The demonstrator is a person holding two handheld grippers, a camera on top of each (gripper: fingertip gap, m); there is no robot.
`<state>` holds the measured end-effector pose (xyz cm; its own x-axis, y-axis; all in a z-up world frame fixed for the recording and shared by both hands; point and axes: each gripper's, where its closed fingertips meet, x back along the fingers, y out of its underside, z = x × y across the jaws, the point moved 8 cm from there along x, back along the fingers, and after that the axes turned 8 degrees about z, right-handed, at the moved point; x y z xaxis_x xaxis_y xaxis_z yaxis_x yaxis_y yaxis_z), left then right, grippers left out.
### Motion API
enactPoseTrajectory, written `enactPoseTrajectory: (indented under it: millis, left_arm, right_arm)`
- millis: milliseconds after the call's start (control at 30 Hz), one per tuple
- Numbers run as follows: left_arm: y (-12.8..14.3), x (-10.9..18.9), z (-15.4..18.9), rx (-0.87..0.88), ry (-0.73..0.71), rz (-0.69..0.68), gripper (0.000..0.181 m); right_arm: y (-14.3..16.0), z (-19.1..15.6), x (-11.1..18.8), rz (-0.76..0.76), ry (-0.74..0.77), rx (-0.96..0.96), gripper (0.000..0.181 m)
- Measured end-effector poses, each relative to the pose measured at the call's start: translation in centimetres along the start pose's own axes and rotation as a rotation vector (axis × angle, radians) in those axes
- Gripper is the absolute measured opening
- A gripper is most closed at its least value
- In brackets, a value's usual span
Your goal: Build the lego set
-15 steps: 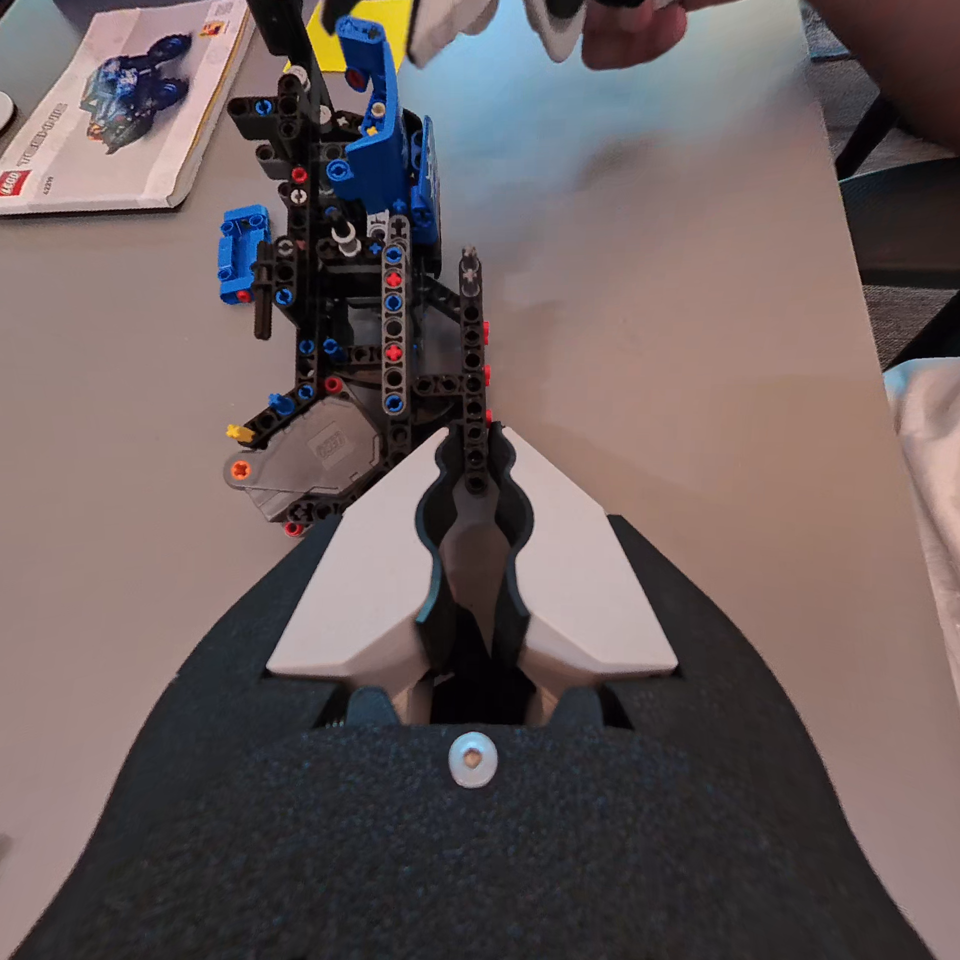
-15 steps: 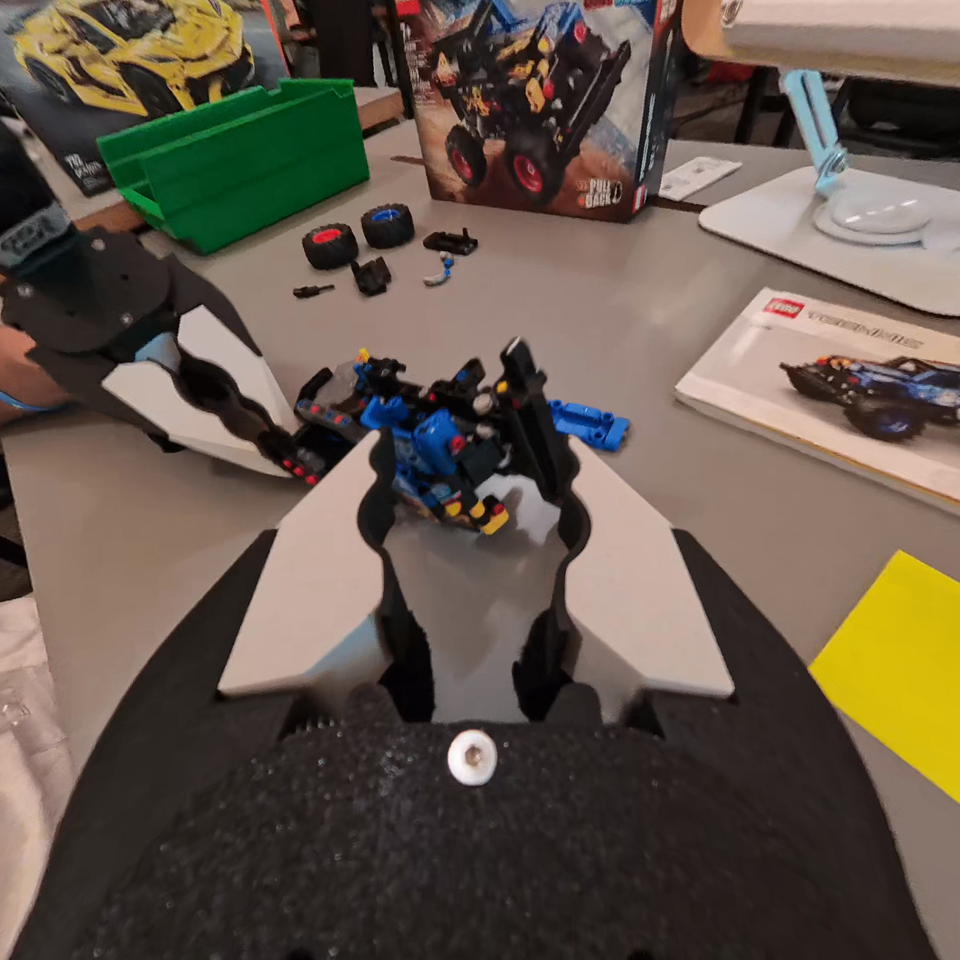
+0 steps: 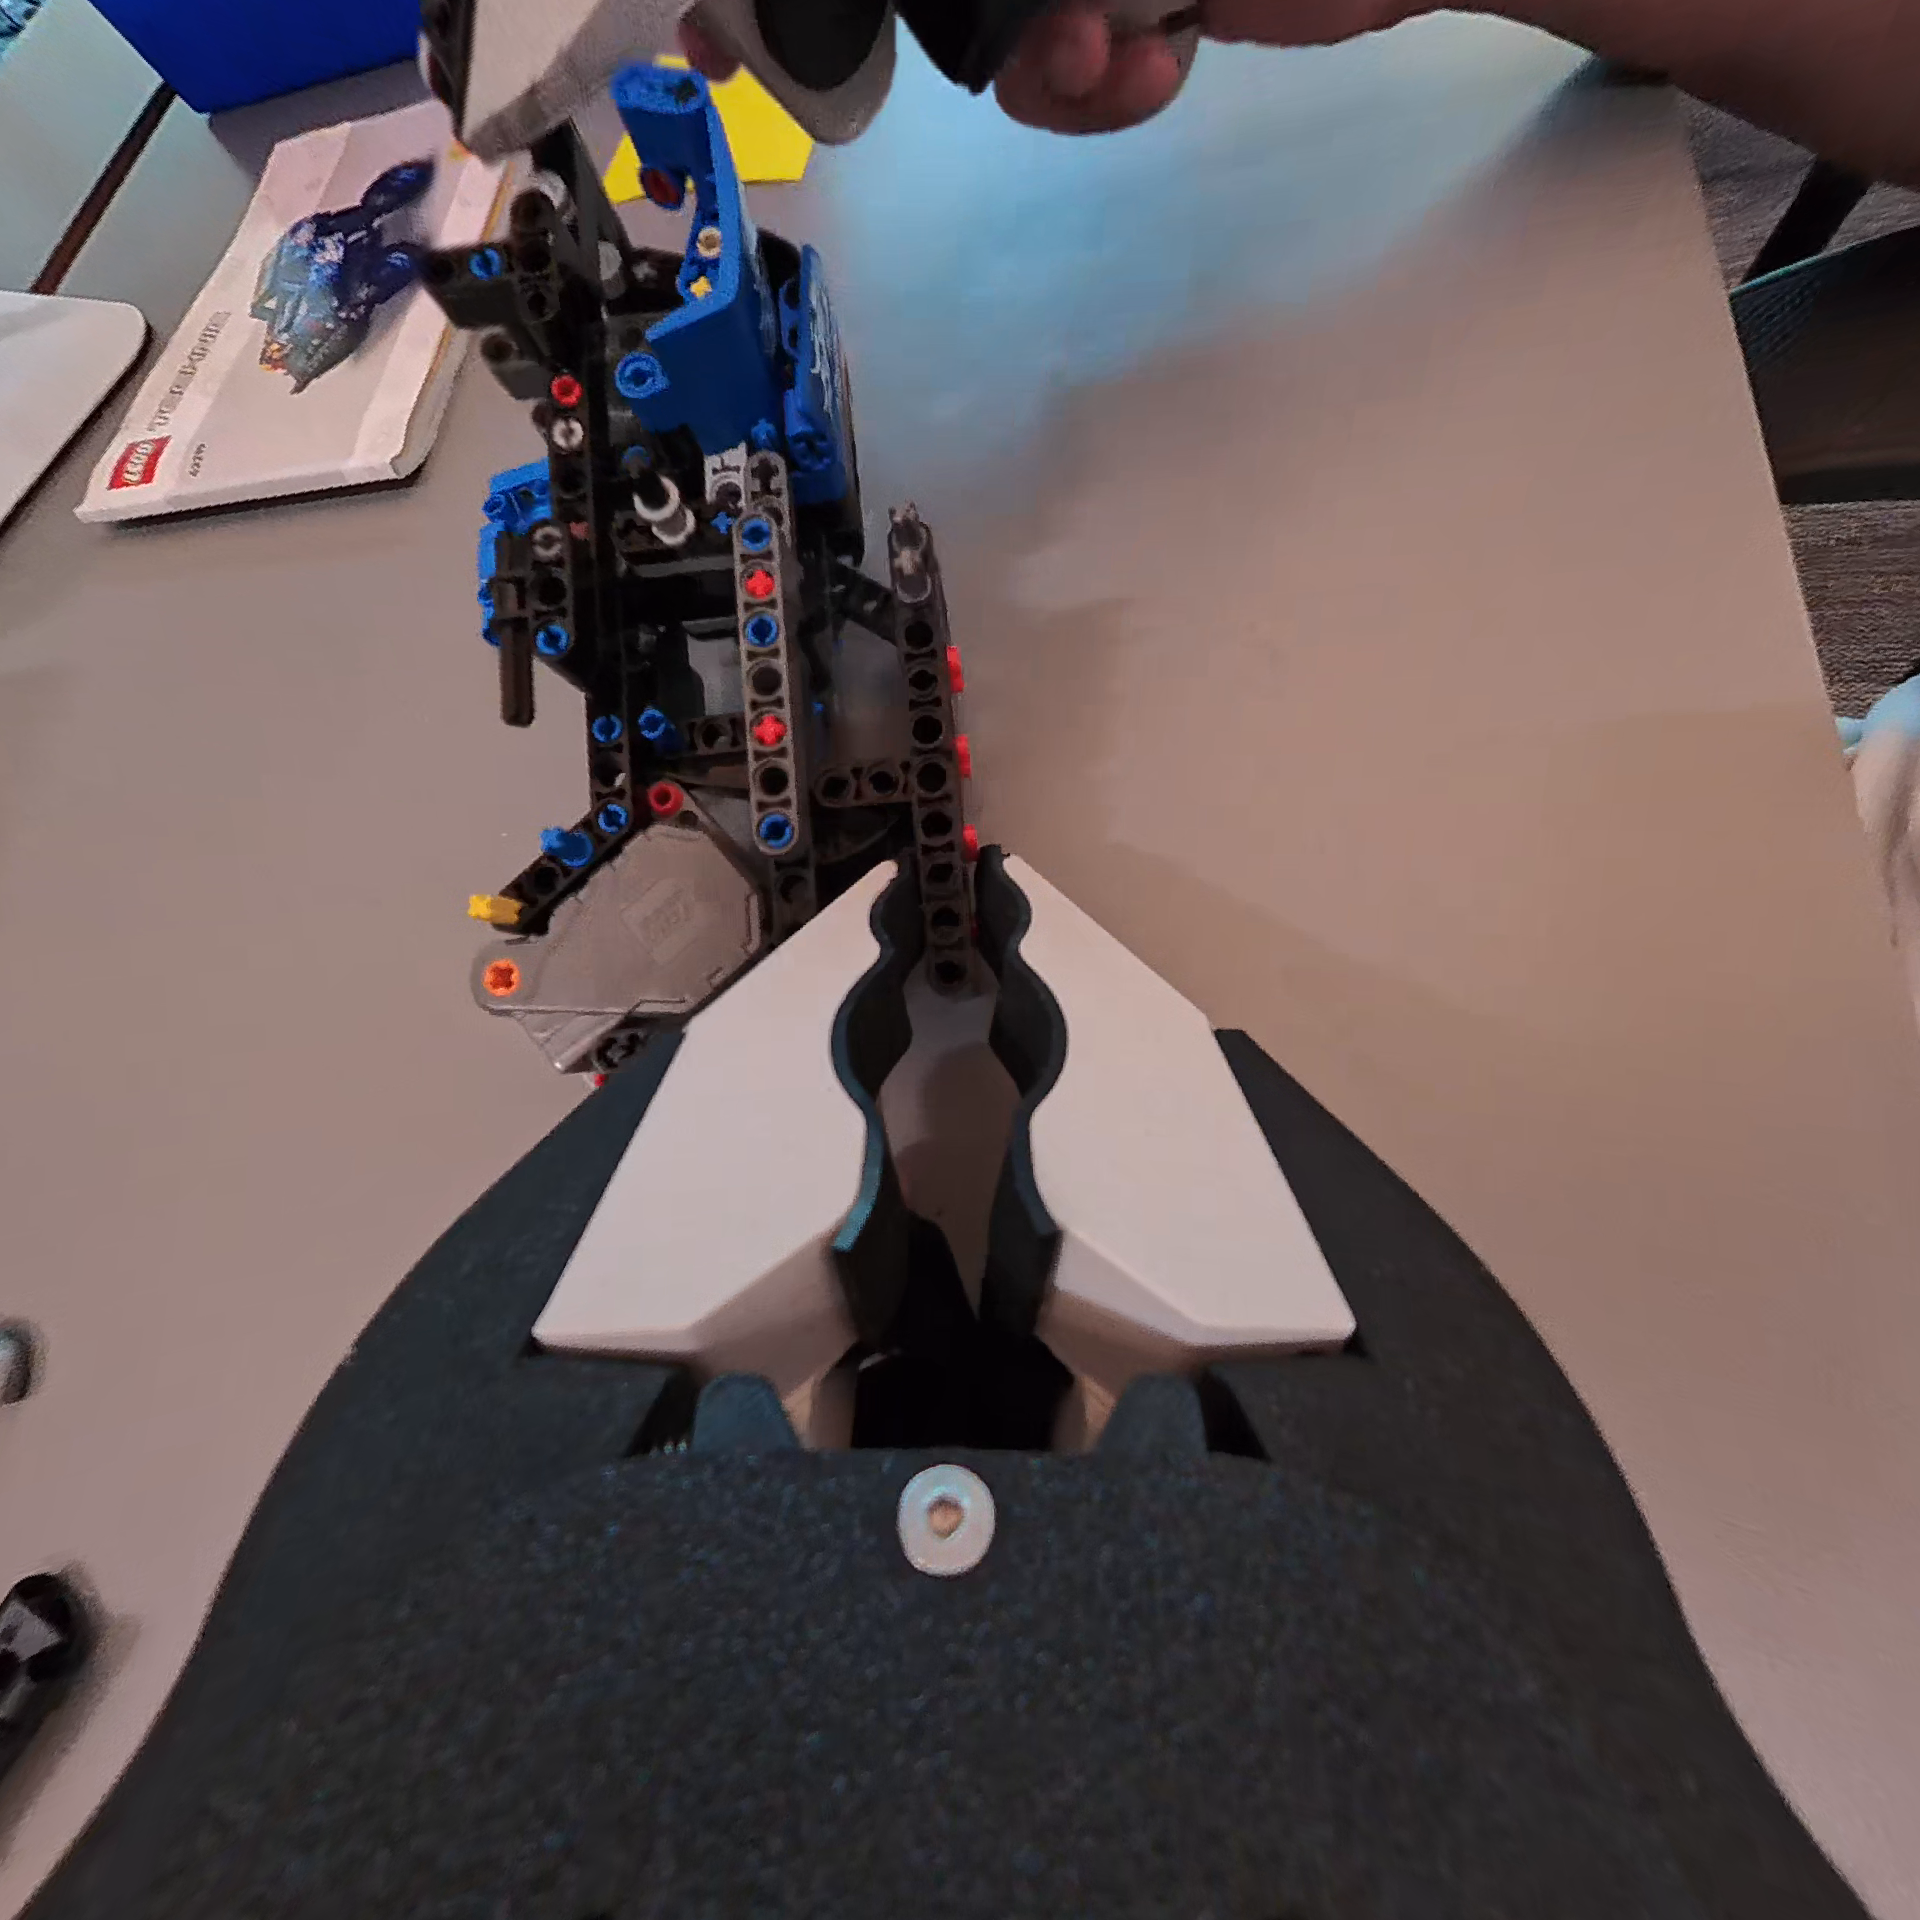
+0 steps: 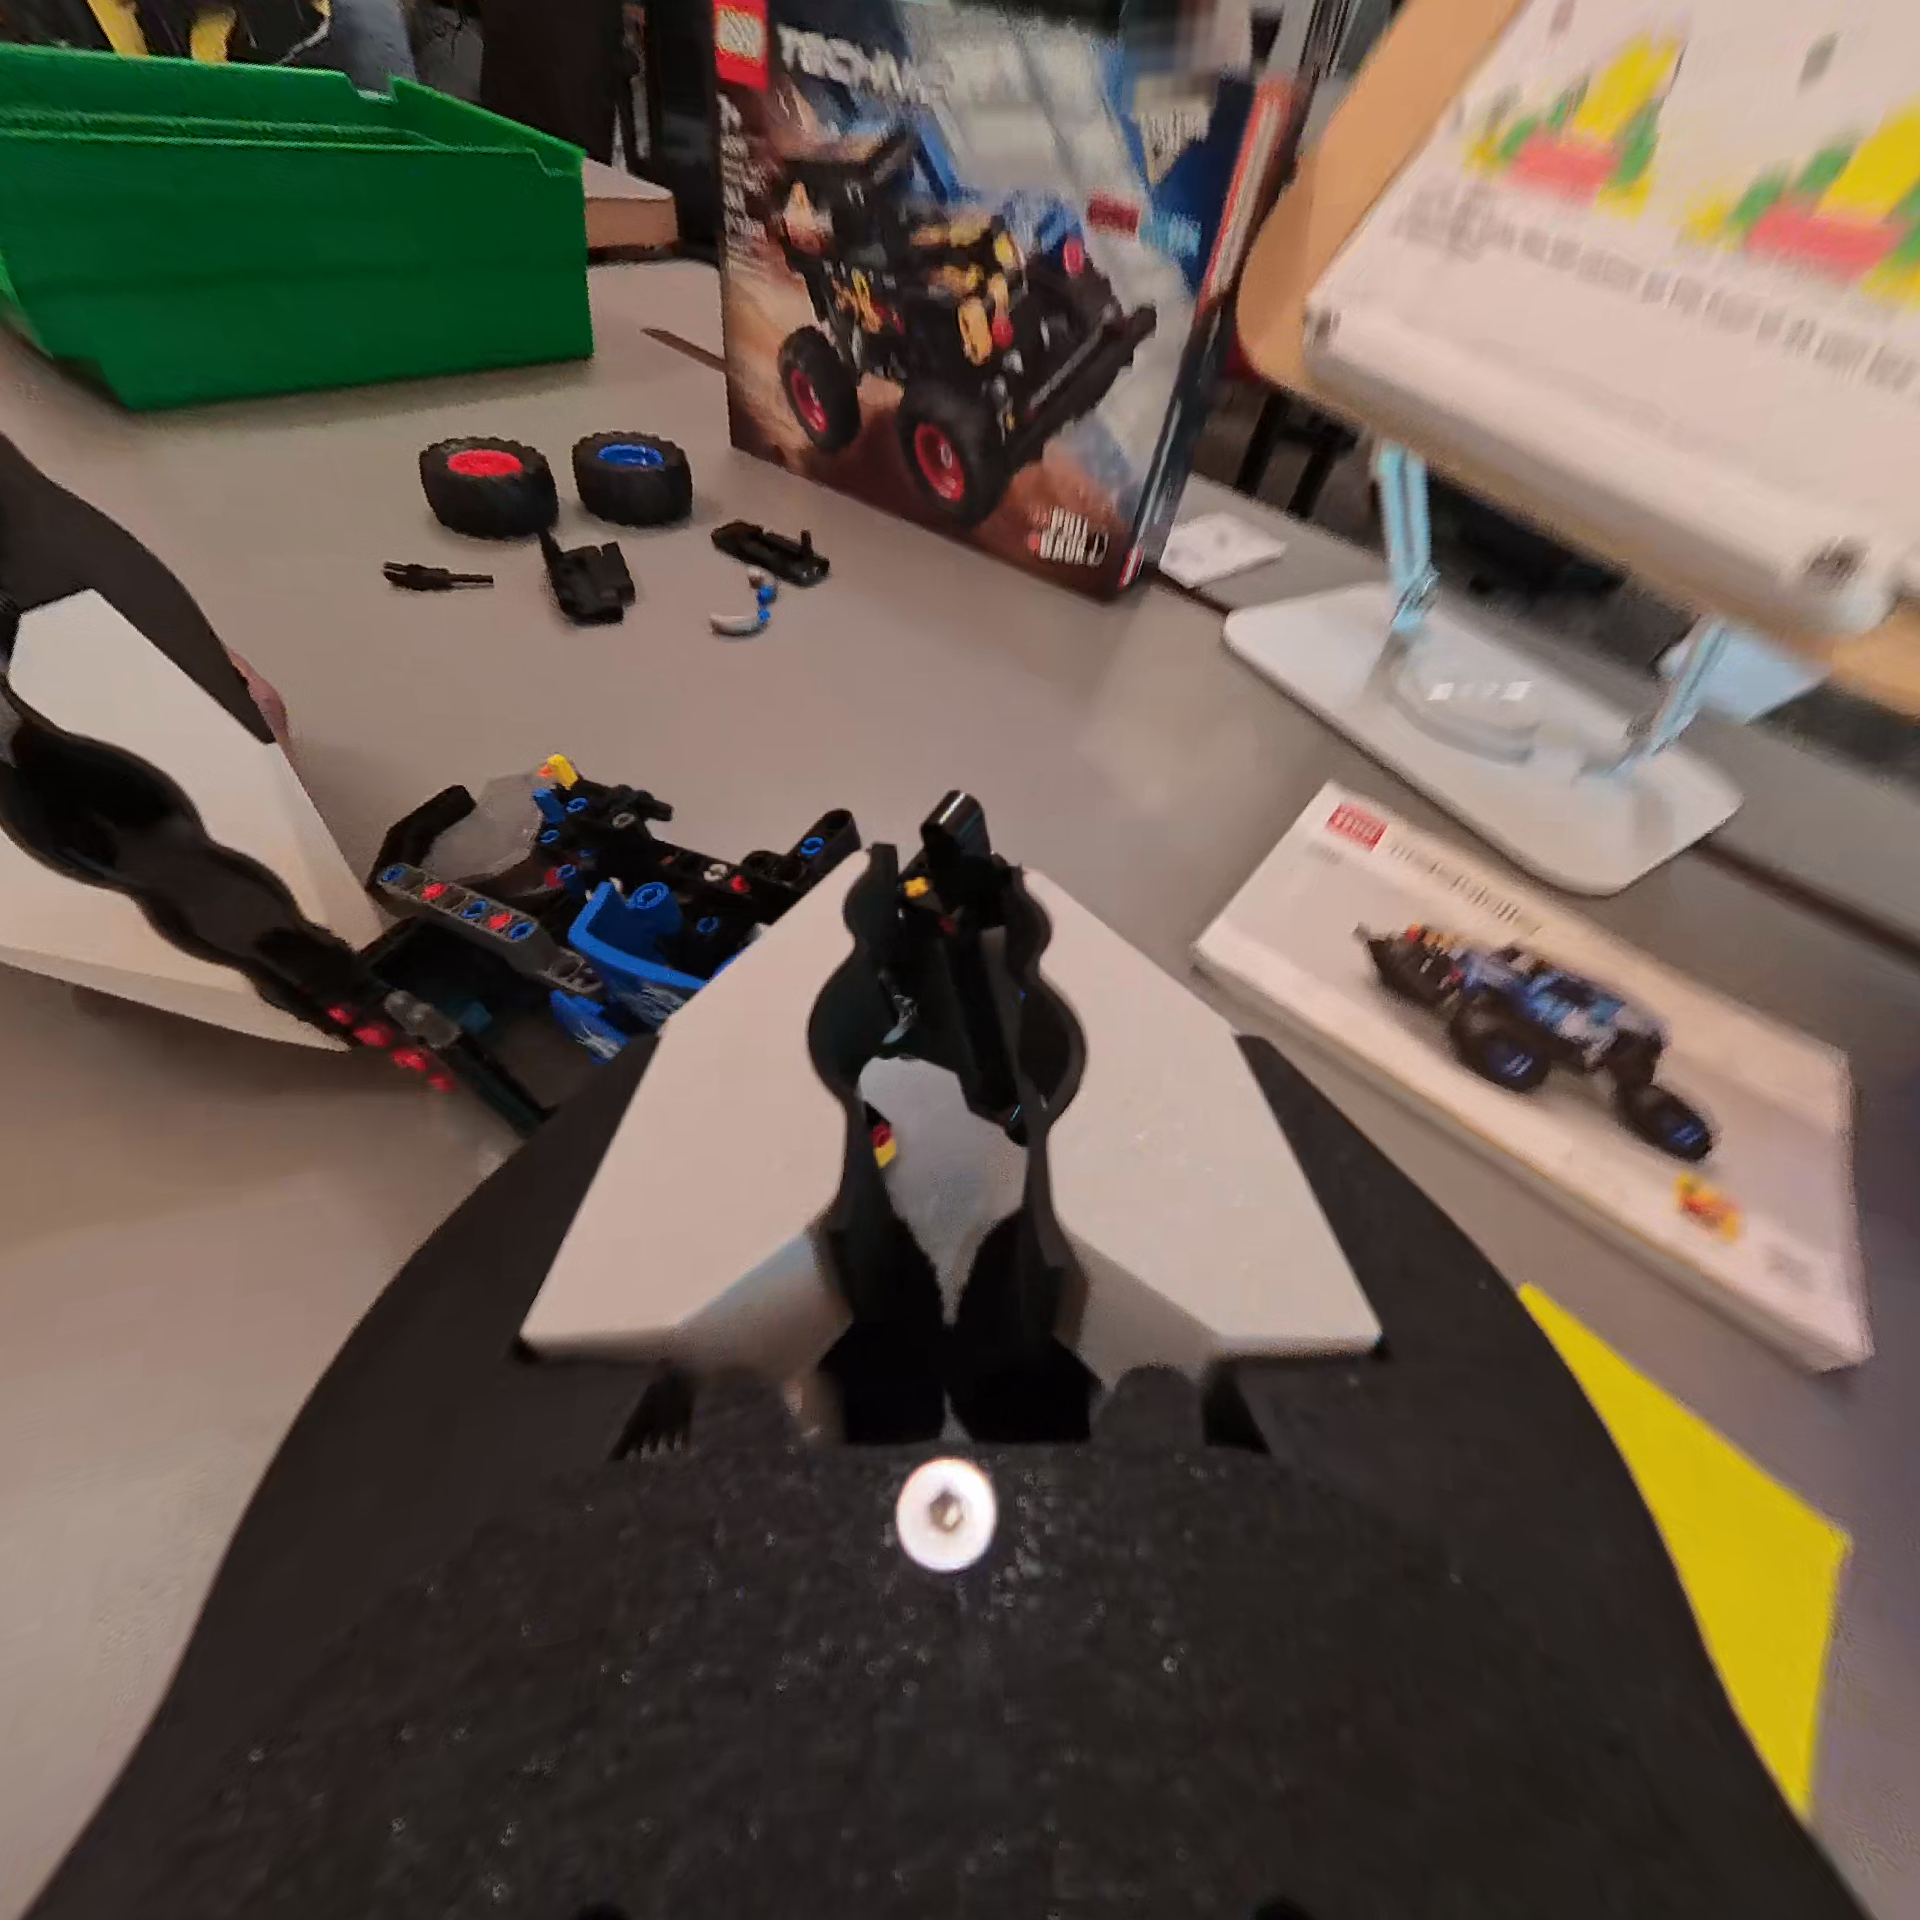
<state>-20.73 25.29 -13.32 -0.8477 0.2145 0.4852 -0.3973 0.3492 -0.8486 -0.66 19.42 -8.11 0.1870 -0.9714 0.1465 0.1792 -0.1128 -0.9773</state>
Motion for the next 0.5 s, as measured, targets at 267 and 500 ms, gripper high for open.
enactPoseTrajectory:
  millis: [267,500]
  left_arm:
    - [-1.6,5.4,-1.4,0.177,0.154,0.174,0.035]
    - [-2.2,5.4,-7.2,0.396,0.324,0.351,0.085]
  right_arm:
    - [-3.7,-3.0,0.9,0.172,0.024,0.347,0.020]
    - [-7.0,-6.9,0.3,0.274,-0.095,0.615,0.020]
